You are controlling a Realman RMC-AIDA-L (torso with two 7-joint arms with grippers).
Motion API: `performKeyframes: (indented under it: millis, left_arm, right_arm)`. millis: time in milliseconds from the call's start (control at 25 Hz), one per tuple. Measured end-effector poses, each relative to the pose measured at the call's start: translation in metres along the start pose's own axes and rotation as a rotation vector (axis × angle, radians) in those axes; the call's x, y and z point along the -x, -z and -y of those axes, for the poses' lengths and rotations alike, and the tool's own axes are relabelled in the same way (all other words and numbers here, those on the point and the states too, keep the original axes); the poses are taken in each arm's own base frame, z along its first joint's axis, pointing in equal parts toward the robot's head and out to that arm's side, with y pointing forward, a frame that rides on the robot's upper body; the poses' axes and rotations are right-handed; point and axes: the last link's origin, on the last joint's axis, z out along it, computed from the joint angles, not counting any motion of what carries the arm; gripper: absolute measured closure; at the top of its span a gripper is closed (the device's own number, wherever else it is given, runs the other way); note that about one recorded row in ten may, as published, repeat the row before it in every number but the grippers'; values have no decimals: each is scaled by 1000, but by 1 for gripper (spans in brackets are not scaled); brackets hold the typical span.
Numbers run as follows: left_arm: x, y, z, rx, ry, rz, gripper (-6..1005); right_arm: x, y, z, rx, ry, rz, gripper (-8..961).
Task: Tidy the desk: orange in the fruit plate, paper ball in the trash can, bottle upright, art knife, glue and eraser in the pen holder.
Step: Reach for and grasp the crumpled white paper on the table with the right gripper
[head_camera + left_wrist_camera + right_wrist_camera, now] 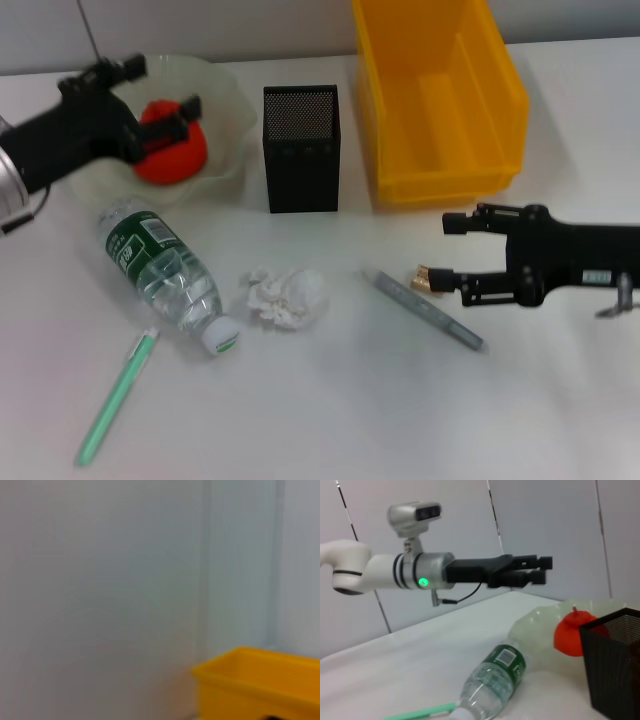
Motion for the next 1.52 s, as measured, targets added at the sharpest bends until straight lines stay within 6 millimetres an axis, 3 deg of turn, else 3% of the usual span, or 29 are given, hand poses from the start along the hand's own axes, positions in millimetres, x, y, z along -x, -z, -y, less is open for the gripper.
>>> performKeyframes:
  millis: [240,480,680,760,1120,1280,1520]
  left_arm:
    - [21,42,-42,197,26,-19,126]
    - [46,71,-67,234,83,17,131]
    - [49,74,-75,268,88,28,131]
    - [50,74,-79,295,85,31,131]
    - [58,76,-88,363,68,100,131]
    - [56,77,-87,364,62,100,131]
    - [54,79,-87,370,47,93,131]
  right_arm:
    - [51,-11,5,86,82,-200,126]
    - [115,-45,4,148,70,-449,126]
    - [142,-72,5,132,96,-573,127]
    - [143,-76,3,140,100,-582,127]
    - [141,-128,-14,144,152,-727,127]
    - [127,-153,-23,142,167,-768,127]
    - [114,-172,-27,115,202,-798,127]
